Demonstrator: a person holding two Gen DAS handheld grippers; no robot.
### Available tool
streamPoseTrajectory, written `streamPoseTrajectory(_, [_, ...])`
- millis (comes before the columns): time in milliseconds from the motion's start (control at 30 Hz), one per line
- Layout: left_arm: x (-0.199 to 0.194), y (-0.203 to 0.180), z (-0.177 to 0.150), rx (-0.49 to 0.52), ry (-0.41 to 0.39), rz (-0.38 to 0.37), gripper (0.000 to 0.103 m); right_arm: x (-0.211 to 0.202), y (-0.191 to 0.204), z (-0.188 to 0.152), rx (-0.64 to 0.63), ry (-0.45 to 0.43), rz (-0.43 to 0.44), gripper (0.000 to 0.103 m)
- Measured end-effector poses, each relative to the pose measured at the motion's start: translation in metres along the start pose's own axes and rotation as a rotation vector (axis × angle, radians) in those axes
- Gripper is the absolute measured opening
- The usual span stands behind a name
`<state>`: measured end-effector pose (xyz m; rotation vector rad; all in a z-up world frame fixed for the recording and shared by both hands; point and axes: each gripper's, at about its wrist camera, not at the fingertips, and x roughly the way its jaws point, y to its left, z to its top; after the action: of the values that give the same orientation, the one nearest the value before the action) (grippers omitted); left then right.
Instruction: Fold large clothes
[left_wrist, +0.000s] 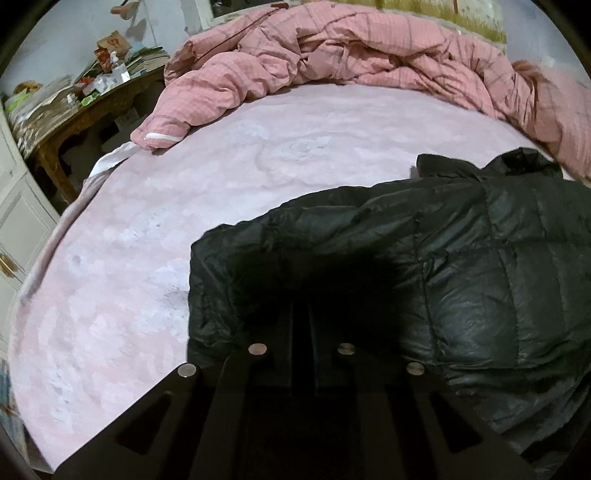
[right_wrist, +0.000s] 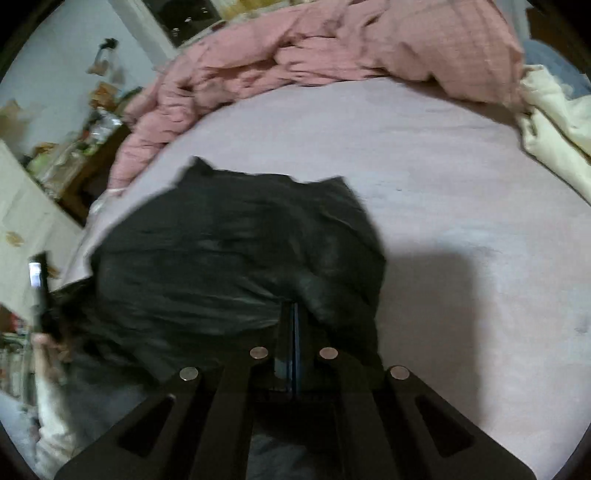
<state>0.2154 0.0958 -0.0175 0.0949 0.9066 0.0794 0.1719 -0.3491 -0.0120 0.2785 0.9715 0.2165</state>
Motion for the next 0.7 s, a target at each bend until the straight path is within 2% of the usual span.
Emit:
streamPoseTrajectory(100, [-0.001, -0.003, -0.005, -0.003, -0.033, 0.012, 0.009, -0.005, -0.021, -0.003, 0.134, -0.048, 0.068, 0.000])
streamPoseTrajectory(200, [0.002, -0.009, -0.006, 0.023, -0.040, 0.042, 0.008, -0.031, -0.032, 0.001, 0.195, -0.177, 0.063, 0.000])
streamPoseTrajectory(233, [0.002, -0.009, -0.006, 0.025, -0.042, 0.044, 0.008, -0.044, -0.036, 0.005, 0.207, -0.229, 0.028, 0.006])
streamPoseTrajectory(267, [0.000, -0.007, -0.005, 0.018, -0.047, 0.035, 0.008, -0.052, -0.042, 0.010, 0.213, -0.252, -0.004, 0.018])
streamPoseTrajectory(300, [-0.003, -0.005, -0.005, 0.013, -0.055, 0.026, 0.008, -0.059, -0.049, 0.016, 0.220, -0.261, -0.028, 0.026])
streamPoseTrajectory(333, [-0.009, -0.006, -0.004, 0.021, -0.066, 0.020, 0.012, -0.066, -0.053, 0.018, 0.224, -0.258, -0.014, 0.033])
streamPoseTrajectory(433, [-0.044, -0.021, 0.000, 0.106, -0.137, 0.038, 0.028, -0.072, -0.050, 0.007, 0.164, -0.225, 0.071, 0.034])
streamPoseTrajectory(500, [-0.074, -0.040, 0.006, 0.179, -0.206, 0.050, 0.034, -0.068, -0.036, -0.007, 0.085, -0.180, 0.105, 0.039])
streamPoseTrajectory(533, [-0.091, -0.053, 0.012, 0.202, -0.233, 0.032, 0.037, -0.062, -0.030, -0.010, 0.053, -0.150, 0.119, 0.052])
streamPoseTrajectory(567, [-0.106, -0.066, 0.019, 0.217, -0.242, -0.007, 0.038, -0.055, -0.025, -0.012, 0.032, -0.131, 0.117, 0.057])
streamPoseTrajectory(600, [-0.116, -0.077, 0.026, 0.230, -0.240, -0.043, 0.039, -0.050, -0.022, -0.015, 0.013, -0.123, 0.089, 0.057])
streamPoseTrajectory(633, [-0.127, -0.093, 0.035, 0.253, -0.234, -0.090, 0.039, -0.043, -0.018, -0.018, -0.006, -0.122, 0.026, 0.057])
streamPoseTrajectory(700, [-0.142, -0.126, 0.051, 0.310, -0.233, -0.161, 0.042, -0.032, -0.020, -0.021, -0.017, -0.092, -0.011, 0.057])
